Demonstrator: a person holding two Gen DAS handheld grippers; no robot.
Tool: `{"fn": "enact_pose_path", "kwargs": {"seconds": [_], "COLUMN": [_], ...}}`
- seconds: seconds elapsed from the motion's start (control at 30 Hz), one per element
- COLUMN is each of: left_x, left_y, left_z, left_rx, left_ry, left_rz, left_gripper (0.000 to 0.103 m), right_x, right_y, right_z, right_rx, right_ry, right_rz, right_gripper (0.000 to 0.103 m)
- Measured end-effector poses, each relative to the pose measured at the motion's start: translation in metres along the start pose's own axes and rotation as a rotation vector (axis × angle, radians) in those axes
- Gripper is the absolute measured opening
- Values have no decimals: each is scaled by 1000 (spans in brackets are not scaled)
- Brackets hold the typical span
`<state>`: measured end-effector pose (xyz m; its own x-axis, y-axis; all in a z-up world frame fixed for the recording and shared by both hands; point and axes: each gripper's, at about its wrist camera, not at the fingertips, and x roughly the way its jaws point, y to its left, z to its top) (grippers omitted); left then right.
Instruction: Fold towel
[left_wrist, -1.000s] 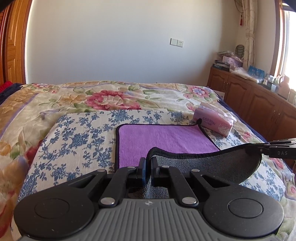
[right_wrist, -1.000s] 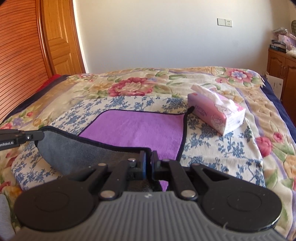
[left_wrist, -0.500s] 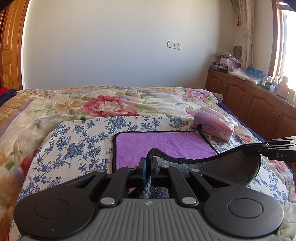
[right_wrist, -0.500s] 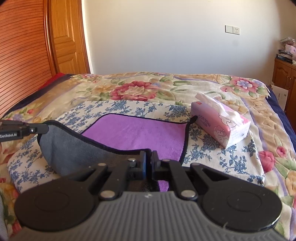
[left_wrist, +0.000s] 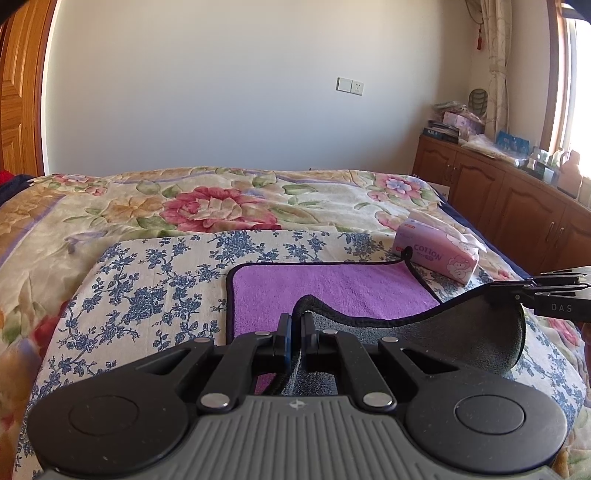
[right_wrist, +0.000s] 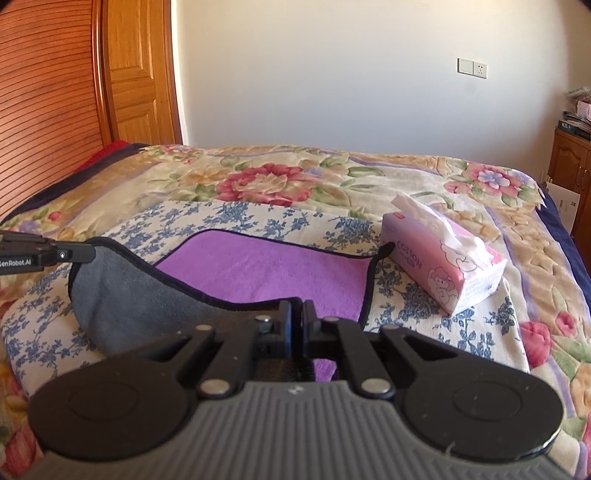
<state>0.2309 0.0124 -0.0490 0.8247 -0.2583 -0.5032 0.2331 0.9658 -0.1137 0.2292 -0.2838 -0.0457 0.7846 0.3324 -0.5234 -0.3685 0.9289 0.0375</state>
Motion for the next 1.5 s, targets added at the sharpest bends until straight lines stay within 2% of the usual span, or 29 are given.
{"fn": "enact_pose_path", "kwargs": {"seconds": [0.67,1.07,1.5], "left_x": [4,17,36], "left_y": [1,-1,4], "left_z": [22,44,60], "left_rx": [1,52,77], "left_ry": [-47,-82,-100], "left_rz": [5,-11,10], "left_gripper": [5,5,5], "right_x": [10,20,40], "right_y": [-5,-3,-10], "right_z": [20,35,48], "right_rx": [-16,-44,-75], "right_ry": [-81,-114,-144], "right_rz": [-23,-44,-88], "right_gripper": [7,6,6]}}
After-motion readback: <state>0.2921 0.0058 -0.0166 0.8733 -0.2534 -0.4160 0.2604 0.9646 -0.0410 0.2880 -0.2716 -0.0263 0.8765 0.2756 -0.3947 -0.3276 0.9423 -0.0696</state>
